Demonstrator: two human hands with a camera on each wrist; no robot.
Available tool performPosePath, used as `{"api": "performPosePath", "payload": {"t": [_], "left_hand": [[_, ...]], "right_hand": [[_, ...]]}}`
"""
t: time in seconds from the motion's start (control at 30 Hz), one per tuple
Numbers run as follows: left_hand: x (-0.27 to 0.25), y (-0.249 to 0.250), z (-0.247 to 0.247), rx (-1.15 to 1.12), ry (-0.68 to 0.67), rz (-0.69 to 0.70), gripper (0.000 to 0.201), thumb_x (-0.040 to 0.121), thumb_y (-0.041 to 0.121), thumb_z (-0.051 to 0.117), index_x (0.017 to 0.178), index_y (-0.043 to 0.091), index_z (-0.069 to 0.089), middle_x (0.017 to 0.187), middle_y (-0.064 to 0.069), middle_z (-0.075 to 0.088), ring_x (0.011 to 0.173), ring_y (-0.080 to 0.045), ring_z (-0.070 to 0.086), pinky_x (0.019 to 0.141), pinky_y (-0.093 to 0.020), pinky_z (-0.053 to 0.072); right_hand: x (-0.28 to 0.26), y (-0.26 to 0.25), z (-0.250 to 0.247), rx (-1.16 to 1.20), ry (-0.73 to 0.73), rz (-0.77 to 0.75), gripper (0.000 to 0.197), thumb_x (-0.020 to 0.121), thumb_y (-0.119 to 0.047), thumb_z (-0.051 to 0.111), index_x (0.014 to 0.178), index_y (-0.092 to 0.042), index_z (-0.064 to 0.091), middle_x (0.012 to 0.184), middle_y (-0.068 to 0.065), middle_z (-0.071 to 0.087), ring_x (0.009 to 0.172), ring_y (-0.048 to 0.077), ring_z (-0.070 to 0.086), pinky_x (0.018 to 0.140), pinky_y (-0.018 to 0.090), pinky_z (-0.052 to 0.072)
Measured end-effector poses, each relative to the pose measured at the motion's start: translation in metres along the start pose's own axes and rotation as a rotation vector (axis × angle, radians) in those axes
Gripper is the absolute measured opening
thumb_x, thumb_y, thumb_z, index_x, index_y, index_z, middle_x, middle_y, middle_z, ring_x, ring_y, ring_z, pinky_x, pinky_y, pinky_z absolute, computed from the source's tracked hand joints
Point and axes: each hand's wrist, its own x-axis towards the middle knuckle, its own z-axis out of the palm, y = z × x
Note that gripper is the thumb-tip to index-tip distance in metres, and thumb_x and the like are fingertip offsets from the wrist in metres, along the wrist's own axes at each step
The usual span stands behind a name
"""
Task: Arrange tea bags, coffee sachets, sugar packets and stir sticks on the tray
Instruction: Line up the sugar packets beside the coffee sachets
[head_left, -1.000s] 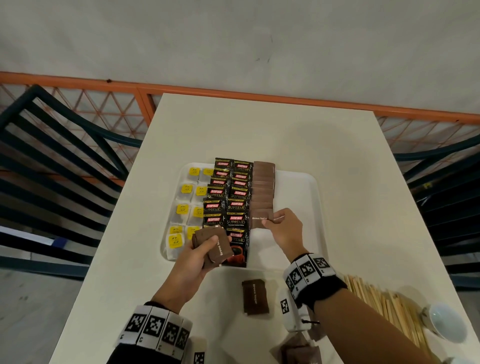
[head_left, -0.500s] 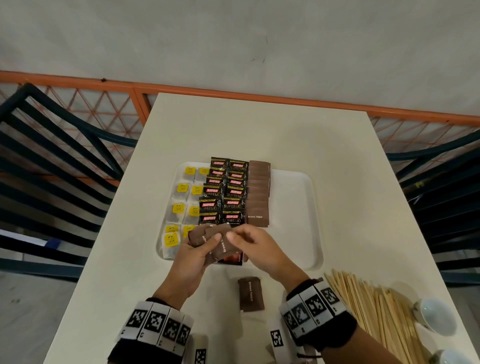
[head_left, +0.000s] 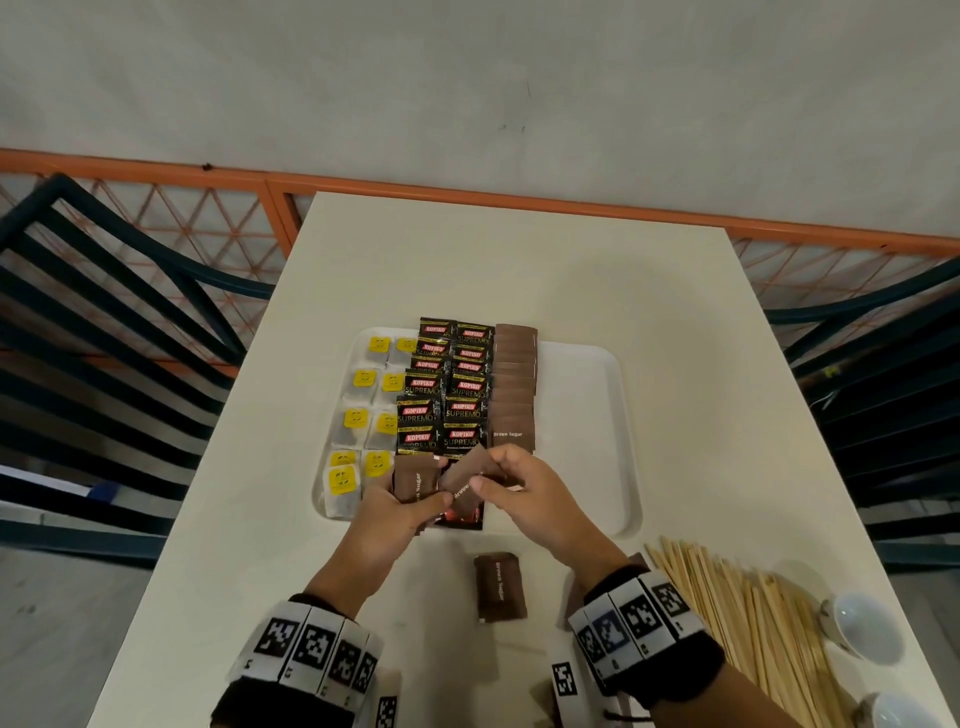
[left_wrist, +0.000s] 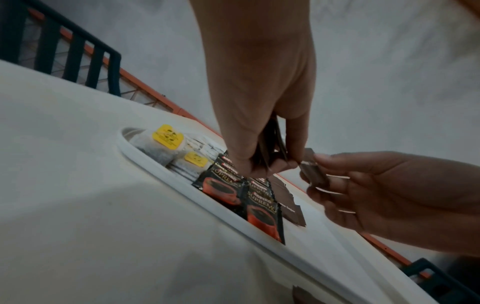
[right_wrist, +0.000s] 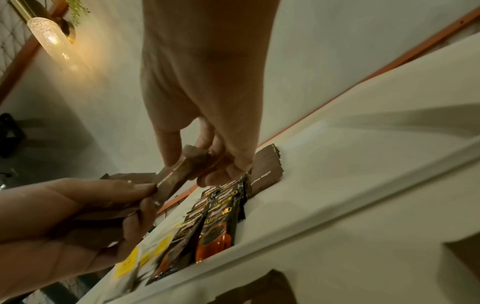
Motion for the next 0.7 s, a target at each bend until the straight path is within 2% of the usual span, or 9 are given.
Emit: {"api": "performPosePath", "payload": {"t": [0.07,0.17,0.23,0.27,0.3,0.37,0.43,0.6,0.7], "left_hand": [[0.001,-0.001,-0.001,0.007,0.007,-0.013,0.031,0.079,-0.004,0.065,0.100,0.019,0.064,0.083,-0.010,0.063,0.067,-0.019,0.052,0.055,-0.023,0.042],[0.000,0.000,-0.001,-0.069,0.017,-0.065,0.021,0.085,0.001,0.060,0.095,0.019,0.064,0.076,-0.008,0.067,0.069,-0.018,0.060,0.064,-0.027,0.044],[0.000,0.000,-0.002,-0.149,0.001,-0.101,0.018,0.089,0.003,0.054,0.098,0.016,0.062,0.076,-0.005,0.069,0.066,-0.011,0.066,0.066,-0.026,0.047],[0.000,0.000,-0.003,-0.191,-0.007,-0.116,0.018,0.091,0.003,0.051,0.101,0.014,0.061,0.079,-0.007,0.068,0.066,-0.011,0.067,0.065,-0.025,0.049],[0.001,0.000,-0.003,-0.232,-0.016,-0.130,0.019,0.092,0.004,0.048,0.103,0.013,0.060,0.081,-0.009,0.068,0.066,-0.011,0.068,0.064,-0.024,0.051],[0.002,0.000,-0.005,-0.303,-0.020,-0.156,0.021,0.093,0.005,0.042,0.105,0.010,0.058,0.086,-0.013,0.067,0.070,-0.016,0.069,0.063,-0.026,0.053],[0.001,0.001,-0.006,-0.346,-0.026,-0.171,0.024,0.094,0.005,0.037,0.107,0.008,0.057,0.089,-0.016,0.068,0.075,-0.020,0.069,0.067,-0.029,0.052],[-0.001,0.002,-0.005,-0.285,-0.057,-0.158,0.027,0.095,0.004,0.034,0.105,0.011,0.058,0.084,-0.010,0.074,0.076,-0.019,0.071,0.070,-0.029,0.053],[-0.002,0.003,-0.005,-0.216,-0.037,-0.157,0.026,0.095,0.007,0.041,0.113,0.014,0.057,0.098,-0.009,0.073,0.087,-0.018,0.069,0.069,-0.025,0.054]], "right_hand": [[0.000,0.005,-0.004,-0.105,0.018,-0.013,0.007,0.086,-0.017,0.062,0.085,-0.021,0.057,0.085,-0.004,0.064,0.079,0.006,0.056,0.071,0.008,0.042],[0.003,0.015,-0.014,-0.121,0.051,0.046,0.011,0.085,-0.017,0.065,0.086,-0.008,0.058,0.090,0.013,0.066,0.076,0.016,0.057,0.069,0.023,0.047],[0.007,0.021,-0.021,-0.041,0.134,0.105,0.014,0.084,-0.015,0.065,0.088,-0.002,0.060,0.086,0.010,0.065,0.072,0.015,0.058,0.064,0.021,0.048],[0.009,0.024,-0.025,0.002,0.181,0.136,0.010,0.084,-0.013,0.065,0.087,-0.005,0.061,0.084,0.007,0.065,0.071,0.014,0.059,0.063,0.019,0.048],[0.012,0.026,-0.029,0.031,0.221,0.160,0.005,0.084,-0.012,0.065,0.083,-0.010,0.061,0.082,0.004,0.065,0.071,0.014,0.059,0.062,0.019,0.048],[0.019,0.031,-0.034,0.051,0.282,0.194,0.012,0.084,-0.011,0.065,0.076,-0.018,0.059,0.079,0.003,0.065,0.073,0.017,0.060,0.062,0.020,0.047],[0.027,0.035,-0.037,0.038,0.311,0.235,0.015,0.084,-0.012,0.065,0.074,-0.020,0.058,0.082,0.006,0.066,0.072,0.017,0.060,0.062,0.022,0.046],[0.043,0.039,-0.034,-0.027,0.333,0.264,0.007,0.081,-0.014,0.068,0.080,-0.013,0.062,0.081,0.007,0.066,0.077,0.021,0.059,0.071,0.030,0.046],[0.047,0.038,-0.030,-0.095,0.362,0.262,0.011,0.080,-0.017,0.070,0.083,-0.010,0.061,0.078,0.003,0.063,0.077,0.018,0.057,0.066,0.023,0.041]]}}
